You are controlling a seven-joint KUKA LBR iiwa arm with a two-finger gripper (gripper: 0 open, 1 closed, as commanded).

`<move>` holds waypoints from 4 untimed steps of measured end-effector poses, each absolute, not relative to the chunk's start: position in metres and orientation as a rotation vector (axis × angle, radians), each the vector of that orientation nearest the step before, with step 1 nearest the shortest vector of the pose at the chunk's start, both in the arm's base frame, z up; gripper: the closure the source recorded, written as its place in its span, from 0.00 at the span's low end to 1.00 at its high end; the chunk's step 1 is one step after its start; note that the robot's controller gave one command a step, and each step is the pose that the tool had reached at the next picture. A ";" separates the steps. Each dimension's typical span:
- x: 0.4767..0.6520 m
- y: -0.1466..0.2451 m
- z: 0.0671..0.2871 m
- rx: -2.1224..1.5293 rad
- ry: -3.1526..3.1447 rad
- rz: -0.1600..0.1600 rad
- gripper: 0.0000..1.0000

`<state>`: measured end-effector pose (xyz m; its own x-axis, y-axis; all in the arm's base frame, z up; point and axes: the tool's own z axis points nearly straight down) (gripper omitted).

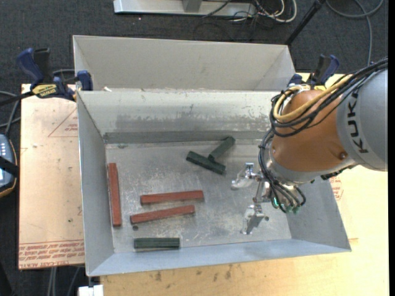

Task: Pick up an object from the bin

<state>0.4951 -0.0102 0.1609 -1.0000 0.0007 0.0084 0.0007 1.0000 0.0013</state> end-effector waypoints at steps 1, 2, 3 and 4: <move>0.497 -0.010 0.165 0.000 -3.141 -0.001 0.00; 0.503 0.014 0.124 0.117 -3.145 0.000 0.00; 0.529 0.035 0.076 0.212 -3.139 -0.001 0.00; 0.570 0.079 0.078 0.311 -3.141 -0.003 1.00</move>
Offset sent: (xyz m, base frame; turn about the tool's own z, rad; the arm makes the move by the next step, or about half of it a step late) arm 0.0105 0.0494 -0.0799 -0.1529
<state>0.5704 0.0789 0.0778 -0.9805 -0.1959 -0.0149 -0.1959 0.9806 0.0004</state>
